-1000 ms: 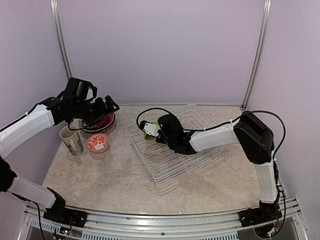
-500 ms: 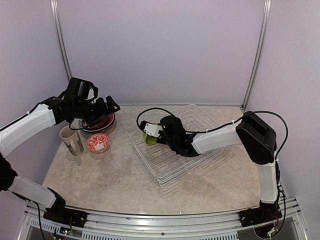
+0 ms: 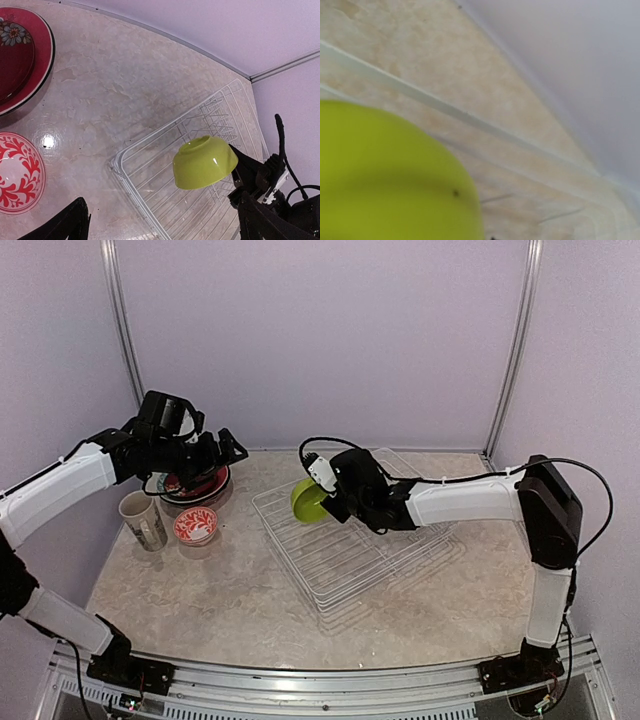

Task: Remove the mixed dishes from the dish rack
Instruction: Grab the bowl from the dish rack, then pass from the right arm to the left

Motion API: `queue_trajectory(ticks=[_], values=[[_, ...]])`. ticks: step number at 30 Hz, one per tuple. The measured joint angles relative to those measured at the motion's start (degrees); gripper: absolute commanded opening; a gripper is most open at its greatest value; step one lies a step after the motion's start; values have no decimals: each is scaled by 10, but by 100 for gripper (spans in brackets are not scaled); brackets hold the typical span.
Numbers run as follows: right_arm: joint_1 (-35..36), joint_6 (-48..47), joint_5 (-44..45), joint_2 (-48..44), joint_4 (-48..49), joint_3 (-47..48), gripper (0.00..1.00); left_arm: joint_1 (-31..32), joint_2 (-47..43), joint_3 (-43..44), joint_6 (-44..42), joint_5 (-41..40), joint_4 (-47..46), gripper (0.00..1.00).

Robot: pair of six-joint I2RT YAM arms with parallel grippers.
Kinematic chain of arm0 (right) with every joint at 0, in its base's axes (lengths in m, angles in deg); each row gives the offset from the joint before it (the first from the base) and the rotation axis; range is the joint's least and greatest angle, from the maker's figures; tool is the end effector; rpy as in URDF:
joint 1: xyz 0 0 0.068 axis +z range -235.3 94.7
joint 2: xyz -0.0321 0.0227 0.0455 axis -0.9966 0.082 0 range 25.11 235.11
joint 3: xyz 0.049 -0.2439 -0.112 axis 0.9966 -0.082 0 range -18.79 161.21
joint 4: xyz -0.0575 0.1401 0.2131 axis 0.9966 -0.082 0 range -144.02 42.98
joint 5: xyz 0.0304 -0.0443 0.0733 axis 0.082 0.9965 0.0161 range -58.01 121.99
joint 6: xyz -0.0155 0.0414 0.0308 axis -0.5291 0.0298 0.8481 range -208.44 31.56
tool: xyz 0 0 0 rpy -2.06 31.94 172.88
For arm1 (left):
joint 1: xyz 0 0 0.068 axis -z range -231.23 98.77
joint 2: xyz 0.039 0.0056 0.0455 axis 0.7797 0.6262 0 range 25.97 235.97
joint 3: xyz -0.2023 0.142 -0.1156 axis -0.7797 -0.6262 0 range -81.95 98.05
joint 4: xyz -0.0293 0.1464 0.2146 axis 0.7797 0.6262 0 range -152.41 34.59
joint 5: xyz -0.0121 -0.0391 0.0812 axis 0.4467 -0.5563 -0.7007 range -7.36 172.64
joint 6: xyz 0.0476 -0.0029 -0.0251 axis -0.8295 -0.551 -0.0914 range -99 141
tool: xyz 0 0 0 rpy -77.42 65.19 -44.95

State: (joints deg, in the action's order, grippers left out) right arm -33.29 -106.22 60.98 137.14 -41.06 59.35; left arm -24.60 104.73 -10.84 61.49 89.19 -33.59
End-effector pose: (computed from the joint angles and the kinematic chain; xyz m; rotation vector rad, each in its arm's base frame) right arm 0.2899 0.3429 0.2222 -0.8763 1.7927 -0.1382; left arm 0.2729 -0.1414 0.3345 -0.2129 2.3040 -0.7553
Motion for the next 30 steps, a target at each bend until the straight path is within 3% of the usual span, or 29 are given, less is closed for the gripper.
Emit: queue_trajectory(ticks=[7, 12, 22, 30], values=[[-47, 232, -135, -21, -148, 18, 0, 28, 40, 43, 0, 42, 0, 95], [-59, 347, -213, -33, -193, 7, 0, 77, 85, 79, 2, 59, -6, 93], [-97, 468, -299, -67, -212, -4, 0, 146, 179, 134, 5, 52, 14, 86], [-107, 511, -339, -67, -207, -8, 0, 210, 254, 252, -37, -60, 101, 79]])
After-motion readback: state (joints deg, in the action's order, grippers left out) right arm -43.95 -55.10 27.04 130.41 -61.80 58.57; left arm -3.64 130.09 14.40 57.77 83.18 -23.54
